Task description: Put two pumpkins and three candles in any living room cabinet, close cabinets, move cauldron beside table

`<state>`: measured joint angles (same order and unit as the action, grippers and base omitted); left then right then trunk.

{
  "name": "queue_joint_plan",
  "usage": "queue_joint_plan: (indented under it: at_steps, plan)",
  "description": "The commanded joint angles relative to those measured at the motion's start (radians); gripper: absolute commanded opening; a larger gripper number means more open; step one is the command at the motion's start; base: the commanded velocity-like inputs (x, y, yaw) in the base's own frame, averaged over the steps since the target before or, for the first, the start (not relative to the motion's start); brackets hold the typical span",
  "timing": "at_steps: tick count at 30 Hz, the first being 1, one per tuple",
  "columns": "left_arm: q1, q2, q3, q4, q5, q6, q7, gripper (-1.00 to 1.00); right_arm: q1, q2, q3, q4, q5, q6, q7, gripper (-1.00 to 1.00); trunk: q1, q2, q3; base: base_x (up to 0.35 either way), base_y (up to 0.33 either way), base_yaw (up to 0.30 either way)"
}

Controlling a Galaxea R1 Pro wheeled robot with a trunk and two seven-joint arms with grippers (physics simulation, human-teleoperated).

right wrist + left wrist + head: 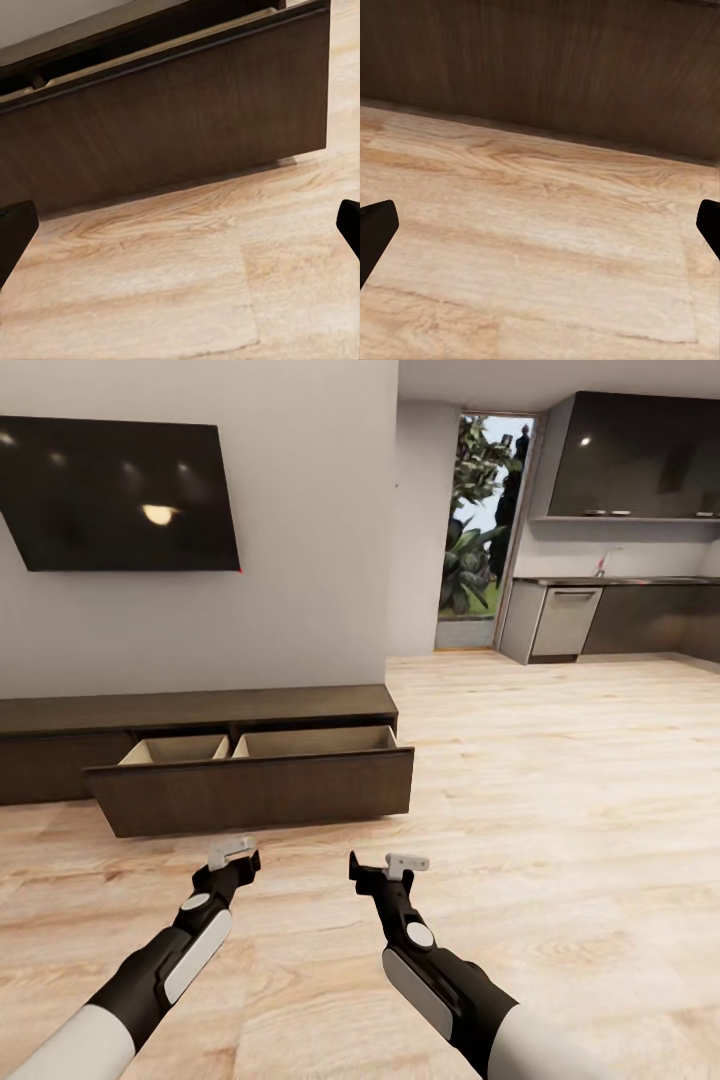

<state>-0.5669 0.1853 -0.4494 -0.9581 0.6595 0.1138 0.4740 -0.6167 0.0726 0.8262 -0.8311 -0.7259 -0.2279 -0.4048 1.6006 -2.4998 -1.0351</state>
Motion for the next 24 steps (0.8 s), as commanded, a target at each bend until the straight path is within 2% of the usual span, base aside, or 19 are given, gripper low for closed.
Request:
queue_joint_plan:
  at_steps: [1,8,24]
  plan:
    - [0.000,0.001,-0.005,-0.002,0.005,0.001,0.008,1.00,-0.001,-0.001,0.005,0.000,-0.010,-0.009,-0.005,1.00,0.000,0.000,-0.001,0.000,0.000,0.000]
    - [0.001,0.000,-0.005,-0.003,0.005,-0.003,0.008,1.00,-0.001,-0.001,0.005,0.001,-0.010,-0.011,-0.005,1.00,0.000,0.000,-0.001,0.050,0.000,0.000]
    - [0.001,0.002,-0.005,-0.002,0.005,-0.002,0.008,1.00,-0.001,0.000,0.005,0.003,-0.013,0.001,-0.012,1.00,0.000,0.000,-0.001,0.324,0.002,0.000]
